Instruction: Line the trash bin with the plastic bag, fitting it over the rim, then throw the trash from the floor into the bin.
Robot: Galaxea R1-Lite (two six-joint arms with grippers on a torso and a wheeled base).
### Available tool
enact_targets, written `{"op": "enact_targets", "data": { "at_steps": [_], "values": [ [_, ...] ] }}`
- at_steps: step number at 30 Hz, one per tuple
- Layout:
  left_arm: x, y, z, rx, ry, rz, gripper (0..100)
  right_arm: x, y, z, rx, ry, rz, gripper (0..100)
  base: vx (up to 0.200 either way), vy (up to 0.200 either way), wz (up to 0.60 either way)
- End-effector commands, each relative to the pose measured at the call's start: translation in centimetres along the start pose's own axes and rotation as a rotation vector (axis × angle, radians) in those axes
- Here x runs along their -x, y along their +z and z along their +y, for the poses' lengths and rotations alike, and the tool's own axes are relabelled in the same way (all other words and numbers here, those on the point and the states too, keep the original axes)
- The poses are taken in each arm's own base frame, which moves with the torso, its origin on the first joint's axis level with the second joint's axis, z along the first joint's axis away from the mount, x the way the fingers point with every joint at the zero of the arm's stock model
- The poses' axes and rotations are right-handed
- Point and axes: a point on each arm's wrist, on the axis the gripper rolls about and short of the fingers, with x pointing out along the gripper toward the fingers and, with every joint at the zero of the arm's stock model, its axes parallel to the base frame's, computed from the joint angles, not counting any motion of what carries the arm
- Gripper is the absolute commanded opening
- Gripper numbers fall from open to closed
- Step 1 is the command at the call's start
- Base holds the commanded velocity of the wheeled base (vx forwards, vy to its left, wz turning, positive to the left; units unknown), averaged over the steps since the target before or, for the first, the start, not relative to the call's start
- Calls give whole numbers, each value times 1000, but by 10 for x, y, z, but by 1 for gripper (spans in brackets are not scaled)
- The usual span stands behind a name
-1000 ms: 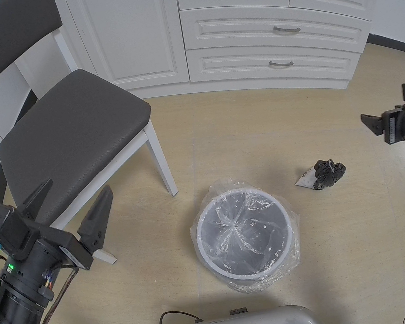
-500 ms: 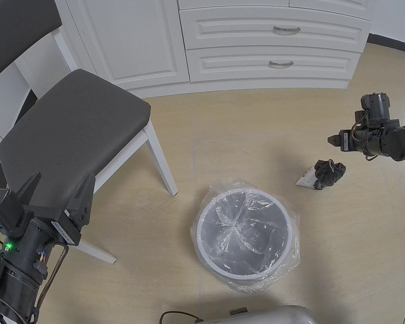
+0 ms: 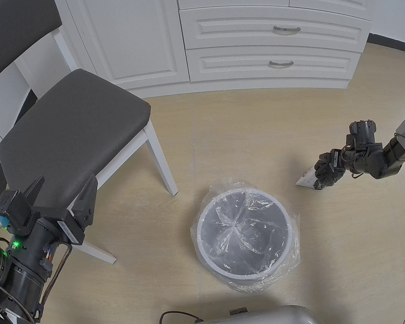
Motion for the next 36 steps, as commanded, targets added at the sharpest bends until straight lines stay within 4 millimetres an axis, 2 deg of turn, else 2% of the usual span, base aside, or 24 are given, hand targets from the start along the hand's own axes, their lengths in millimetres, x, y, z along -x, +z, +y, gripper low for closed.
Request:
{"op": "enact_targets", "data": {
  "at_steps": [1, 5, 6, 7, 8, 10, 15, 16, 19, 22, 26, 27, 28, 31, 35, 36],
  "values": [
    [-1, -2, 0, -2, 0, 7, 100, -25, -24, -9, -7, -10, 15, 100, 0, 0, 0],
    [-1, -2, 0, -2, 0, 7, 100, -34, -32, -13, -9, -15, 17, 100, 0, 0, 0],
    [-2, -1, -1, -1, 0, 4, 100, -47, -43, -17, -12, -20, 27, 100, 0, 0, 0],
    [-2, -1, -1, -1, 0, 4, 100, -47, -43, -17, -12, -20, 27, 100, 0, 0, 0],
    [-2, -1, -1, -2, 0, 6, 100, -59, -52, -19, -21, -30, 23, 100, 0, 0, 0],
    [-3, -2, -1, -3, 0, 8, 100, -69, -59, -22, -30, -45, 12, 100, 0, 0, 0],
    [-2, -1, -1, 0, 2, -5, 100, -78, -73, -26, -21, -33, -75, 100, 0, 0, 0],
    [-2, 0, -1, -1, 1, -10, 100, -78, -72, -26, -18, -35, -72, 0, 0, 0, 0],
    [-2, 0, -1, 1, 4, -20, 100, -73, -67, -26, -16, -42, -53, 0, 0, 0, 0],
    [-2, 1, 0, 2, 4, -25, 100, -57, -51, -22, -16, -40, -65, 0, 0, 0, 0],
    [-1, 3, 0, 5, 4, -36, 100, -3, -7, -11, 41, -31, -109, 0, 0, 0, 0],
    [-1, 3, 0, 5, 4, -36, 100, 3, -3, -10, 47, -31, -113, 0, 0, 0, 0],
    [0, 5, 1, 5, 5, -42, 100, 38, 17, -3, 88, -15, -144, 0, 0, 0, 0],
    [1, 8, 1, 10, 6, -55, 100, 107, 46, 10, 130, 35, -232, 0, 0, 0, 0],
    [2, 10, 2, 13, 7, -64, 100, 193, 62, 24, 174, 163, -317, 0, 0, 0, 0],
    [2, 10, 2, 13, 7, -64, 100, 201, 63, 27, 177, 174, -321, 0, 0, 0, 0]
  ]
}}
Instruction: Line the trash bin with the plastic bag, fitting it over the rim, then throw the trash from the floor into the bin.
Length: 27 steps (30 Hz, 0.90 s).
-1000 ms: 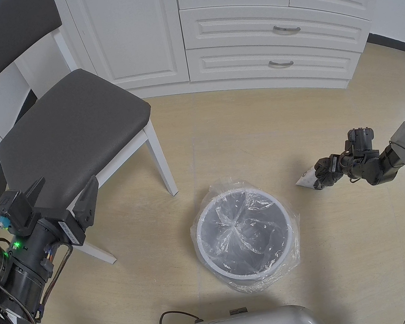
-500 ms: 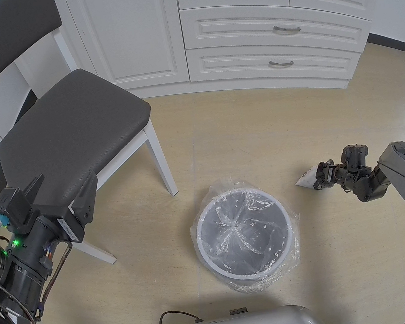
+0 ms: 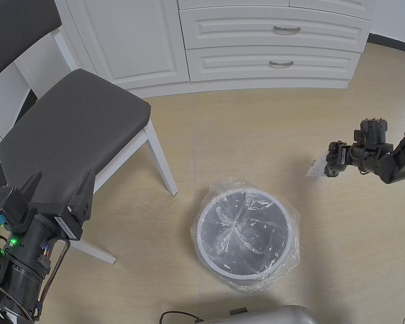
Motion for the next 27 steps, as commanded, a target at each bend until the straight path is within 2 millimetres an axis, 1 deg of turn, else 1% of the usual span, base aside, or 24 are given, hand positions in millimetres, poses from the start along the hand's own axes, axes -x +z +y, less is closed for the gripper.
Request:
{"op": "enact_targets", "data": {
  "at_steps": [1, 2, 3, 4, 5, 7, 8, 9, 11, 13, 15, 17, 18, 19, 23, 25, 26, 27],
  "values": [
    [3, 7, 2, 10, 3, -32, 100, 183, 85, 33, 97, 180, -231, 0, 0, 0, 0],
    [3, 7, 2, 10, 3, -32, 100, 183, 85, 33, 97, 180, -231, 0, 0, 0, 0],
    [4, 8, 2, 10, 2, -37, 100, 213, 91, 46, 105, 227, -242, 0, 0, 0, 0],
    [5, 9, 2, 11, 3, -39, 100, 227, 94, 52, 108, 254, -245, 0, 0, 0, 0],
    [5, 9, 2, 11, 1, -39, 100, 234, 95, 55, 108, 269, -241, 0, 0, 0, 0],
    [6, 10, 2, 12, 0, -44, 100, 254, 95, 67, 111, 322, -221, 0, 0, 0, 0],
    [6, 10, 2, 12, 0, -44, 100, 254, 95, 67, 111, 322, -221, 0, 0, 0, 0],
    [6, 10, 2, 9, 1, -45, 100, 269, 93, 79, 100, 379, -187, 0, 0, 0, 0],
    [6, 11, 3, 9, 4, -48, 100, 280, 90, 91, 93, 437, -145, 0, 0, 0, 0],
    [6, 12, 3, 11, 4, -52, 100, 284, 85, 102, 104, 480, -102, 0, 0, 0, 0],
    [7, 13, 4, 12, 5, -57, 100, 283, 80, 109, 113, 505, -73, 0, 0, 0, 0],
    [9, 14, 4, 8, 3, -61, 100, 279, 71, 119, 128, 530, -32, 0, 0, 0, 0],
    [9, 14, 4, 6, 3, -63, 100, 278, 70, 120, 130, 532, -27, 0, 0, 0, 0],
    [11, 16, 5, -7, 6, -71, 100, 275, 61, 129, 146, 532, 2, 0, 0, 0, 0],
    [17, 22, 9, -20, 13, -101, 100, 266, 37, 155, 192, 504, 68, 0, 0, 0, 0],
    [21, 25, 10, -27, 13, -114, 100, 264, 24, 166, 220, 508, 105, 0, 0, 0, 0],
    [21, 25, 10, -27, 13, -114, 100, 264, 24, 166, 220, 508, 105, 0, 0, 0, 0],
    [23, 27, 11, -36, 16, -124, 100, 262, 14, 175, 245, 514, 135, 0, 0, 0, 0]
  ]
}}
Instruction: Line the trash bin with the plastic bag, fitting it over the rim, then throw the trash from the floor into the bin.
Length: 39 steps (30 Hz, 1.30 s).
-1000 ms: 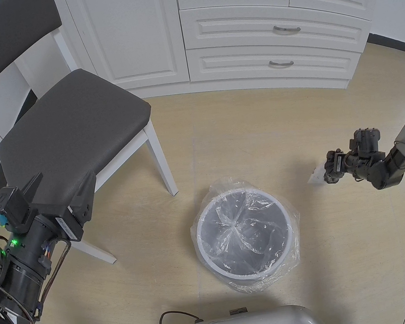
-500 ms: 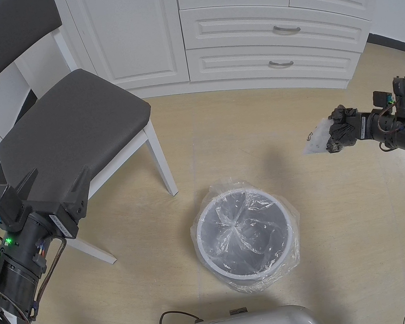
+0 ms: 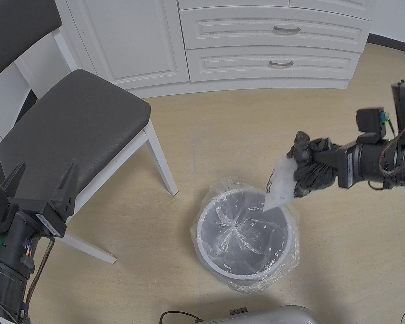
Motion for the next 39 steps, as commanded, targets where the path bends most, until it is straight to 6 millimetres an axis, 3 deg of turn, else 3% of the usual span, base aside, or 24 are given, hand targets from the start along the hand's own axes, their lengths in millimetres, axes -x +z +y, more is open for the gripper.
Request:
{"op": "enact_targets", "data": {
  "at_steps": [1, 9, 17, 24, 31, 39],
  "values": [
    [11, 12, 6, -13, 8, -54, 100, -25, -34, 27, 48, 38, 139, 0, 0, 0, 0],
    [16, 17, 8, -15, 12, -79, 100, -51, -59, 38, 67, 55, 237, 0, 0, 0, 0],
    [19, 21, 10, -13, 15, -94, 100, -88, -81, 61, -10, 50, 143, 0, 0, 0, 0],
    [19, 21, 10, -30, 16, -94, 100, -106, -99, 65, -8, 37, 159, 0, 0, 0, 0],
    [22, 23, 11, -28, 18, -104, 100, -128, -115, 59, -16, 4, 132, 0, 0, 0, 0],
    [24, 25, 13, -25, 20, -117, 100, -135, -111, 25, -19, -111, 127, 0, 0, 0, 0]
  ]
}}
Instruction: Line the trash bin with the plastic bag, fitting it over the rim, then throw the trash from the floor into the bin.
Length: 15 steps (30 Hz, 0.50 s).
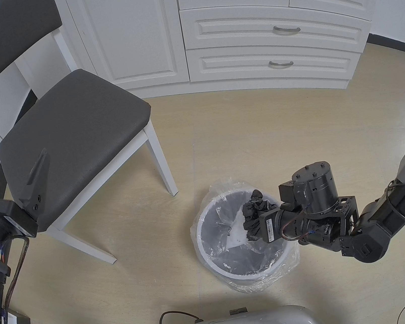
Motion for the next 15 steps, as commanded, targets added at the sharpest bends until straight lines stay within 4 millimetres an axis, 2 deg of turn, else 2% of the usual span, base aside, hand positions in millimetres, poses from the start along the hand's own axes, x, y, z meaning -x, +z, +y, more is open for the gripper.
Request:
{"op": "enact_targets", "data": {
  "at_steps": [1, 4, 8, 12, 15],
  "values": [
    [2, 3, 1, 3, 2, -12, 100, -7, -5, -16, 8, -48, 29, 0, 0, 0, 0],
    [2, 3, 2, 4, 3, -15, 100, -7, -8, -26, 66, -77, 46, 0, 0, 0, 0],
    [2, 3, 2, 4, 3, -15, 100, -4, -7, -28, 87, -81, 39, 0, 0, 0, 0],
    [2, 3, 1, 3, 2, -12, 100, 0, -3, -20, 83, -56, 16, 0, 0, 0, 0],
    [3, 3, 2, 4, 2, -14, 100, 6, -13, 1, 94, 9, 15, 0, 0, 0, 0]
  ]
}}
